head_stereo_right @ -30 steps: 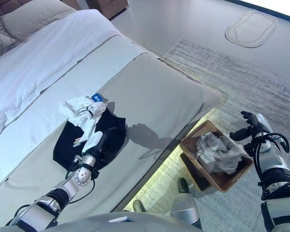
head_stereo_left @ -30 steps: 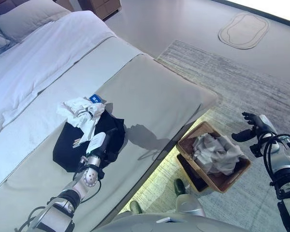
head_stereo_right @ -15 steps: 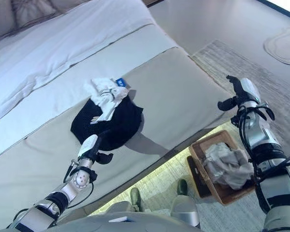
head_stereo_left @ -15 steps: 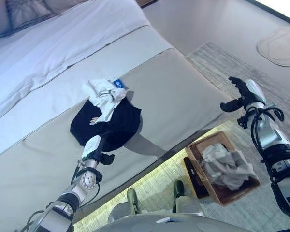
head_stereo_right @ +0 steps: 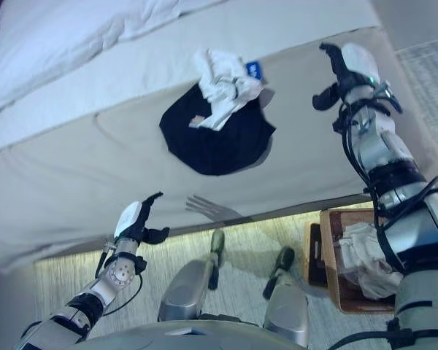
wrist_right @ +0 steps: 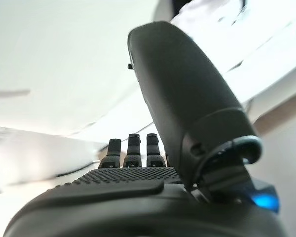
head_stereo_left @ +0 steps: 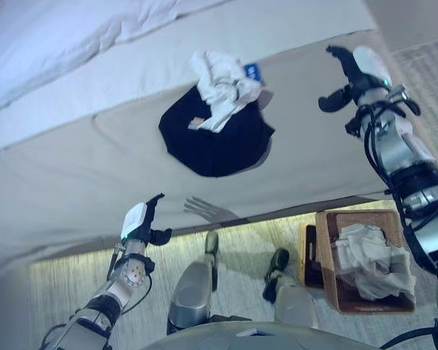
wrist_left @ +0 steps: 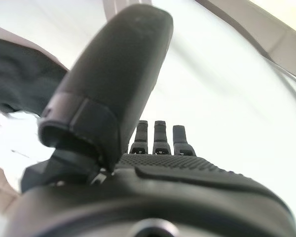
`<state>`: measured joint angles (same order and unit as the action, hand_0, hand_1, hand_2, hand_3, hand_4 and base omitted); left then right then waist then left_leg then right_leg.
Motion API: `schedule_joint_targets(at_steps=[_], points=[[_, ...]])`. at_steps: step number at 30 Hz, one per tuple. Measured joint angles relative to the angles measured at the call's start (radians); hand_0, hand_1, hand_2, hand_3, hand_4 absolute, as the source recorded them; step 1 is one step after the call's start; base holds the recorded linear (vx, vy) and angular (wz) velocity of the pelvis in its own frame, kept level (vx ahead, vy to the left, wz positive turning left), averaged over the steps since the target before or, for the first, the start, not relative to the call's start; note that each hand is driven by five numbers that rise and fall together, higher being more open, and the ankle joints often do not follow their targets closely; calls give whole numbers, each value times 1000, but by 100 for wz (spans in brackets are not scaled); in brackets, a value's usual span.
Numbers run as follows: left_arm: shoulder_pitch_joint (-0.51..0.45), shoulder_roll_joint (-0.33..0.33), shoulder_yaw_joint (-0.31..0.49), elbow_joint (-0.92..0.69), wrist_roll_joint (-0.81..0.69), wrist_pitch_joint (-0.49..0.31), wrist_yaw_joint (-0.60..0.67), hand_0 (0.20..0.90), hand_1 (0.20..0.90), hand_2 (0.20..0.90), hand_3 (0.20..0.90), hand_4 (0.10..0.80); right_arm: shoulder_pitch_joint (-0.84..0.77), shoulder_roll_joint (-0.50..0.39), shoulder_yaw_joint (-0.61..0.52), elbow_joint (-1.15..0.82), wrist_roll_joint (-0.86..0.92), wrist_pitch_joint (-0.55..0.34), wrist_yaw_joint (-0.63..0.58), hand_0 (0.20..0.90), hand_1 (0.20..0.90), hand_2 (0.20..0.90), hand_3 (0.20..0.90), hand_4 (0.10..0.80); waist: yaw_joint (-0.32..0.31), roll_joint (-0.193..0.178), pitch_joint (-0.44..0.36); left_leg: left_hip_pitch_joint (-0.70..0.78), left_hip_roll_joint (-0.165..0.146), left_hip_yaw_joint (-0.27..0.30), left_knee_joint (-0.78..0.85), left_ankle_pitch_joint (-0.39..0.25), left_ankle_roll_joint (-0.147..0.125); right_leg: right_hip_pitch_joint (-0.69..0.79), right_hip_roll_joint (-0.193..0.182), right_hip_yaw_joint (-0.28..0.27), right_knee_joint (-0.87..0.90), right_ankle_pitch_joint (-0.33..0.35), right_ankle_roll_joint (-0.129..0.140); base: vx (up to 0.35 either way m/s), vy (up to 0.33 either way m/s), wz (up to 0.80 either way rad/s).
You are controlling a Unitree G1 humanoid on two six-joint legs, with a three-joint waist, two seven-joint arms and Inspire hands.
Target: Pick up the clothes from the bed and place them into the basket
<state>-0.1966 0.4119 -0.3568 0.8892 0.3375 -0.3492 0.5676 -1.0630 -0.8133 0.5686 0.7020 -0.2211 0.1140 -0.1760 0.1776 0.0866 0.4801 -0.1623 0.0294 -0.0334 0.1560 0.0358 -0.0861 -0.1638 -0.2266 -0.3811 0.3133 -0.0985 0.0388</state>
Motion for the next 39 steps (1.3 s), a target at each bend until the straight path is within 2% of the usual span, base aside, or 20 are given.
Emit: schedule_joint_targets(at_steps=[2,5,6,10,14,22,26,28,34,35,39], points=[[-24,29,0,-42,10,5,37,900,900,900,900,800,-45,0,16,-1,1,19,-15,900,900,900,900,800,38,-10,40,-38,-20,-11,51,-18,19,-49,-42,-11,117,-49,-16,24,-19,39],[-36,51,-2,-69,19,6,60,900,900,900,900,800,-59,3,33,0,5,39,-20,900,900,900,900,800,85,-16,55,-94,-37,-28,126,-50,25,-96,-74,-17,212,-92,-25,135,-24,30],[-31,61,-2,-87,19,6,71,900,900,900,900,800,-60,6,43,-1,5,46,-20,900,900,900,900,800,96,-21,67,-116,-48,-30,185,-72,31,-110,-94,-12,257,-114,-31,83,51,23],[22,99,-4,-169,18,2,102,900,900,900,900,800,-72,13,55,-5,5,77,-22,900,900,900,900,800,119,-22,77,-214,-67,-45,331,-126,45,-166,-130,-17,366,-162,-30,88,37,19],[57,131,-7,-215,18,1,104,900,900,900,900,800,-78,14,56,-13,5,112,-23,900,900,900,900,800,138,-21,77,-302,-73,-54,431,-164,55,-226,-146,-14,432,-196,-29,91,44,11],[102,160,-12,-321,11,-5,104,900,900,900,900,800,-115,15,91,-7,3,173,-13,900,900,900,900,800,153,-19,80,-471,-97,-80,554,-172,66,-369,-182,-13,549,-213,-27,34,23,12],[123,192,-27,-388,-7,-12,104,900,900,900,900,800,-151,15,119,59,4,177,-14,900,900,900,900,800,165,-19,80,-541,-97,-93,589,-172,67,-429,-183,-15,580,-214,-27,-25,0,7],[133,204,-29,-408,-9,-23,105,900,900,900,900,800,-172,15,135,96,3,183,-16,900,900,900,900,800,172,-19,80,-571,-99,-94,591,-164,78,-460,-183,-12,586,-213,-27,-66,37,5],[155,229,-41,-458,-28,-27,118,900,900,900,900,800,-269,17,194,222,4,179,-28,900,900,900,900,800,179,-12,83,-655,-99,-99,621,-158,73,-543,-184,-6,622,-213,-28,-66,9,2],[155,230,-40,-461,-32,-27,119,900,900,900,900,800,-279,17,196,239,4,171,-30,900,900,900,900,800,181,-12,83,-664,-100,-99,627,-158,72,-551,-187,-5,630,-219,-37,-47,0,2],[155,235,-39,-489,-45,-28,124,900,900,900,900,800,-332,17,218,294,5,166,-38,900,900,900,900,800,187,-10,84,-693,-101,-100,646,-160,70,-583,-190,0,651,-224,-45,-44,10,1]])
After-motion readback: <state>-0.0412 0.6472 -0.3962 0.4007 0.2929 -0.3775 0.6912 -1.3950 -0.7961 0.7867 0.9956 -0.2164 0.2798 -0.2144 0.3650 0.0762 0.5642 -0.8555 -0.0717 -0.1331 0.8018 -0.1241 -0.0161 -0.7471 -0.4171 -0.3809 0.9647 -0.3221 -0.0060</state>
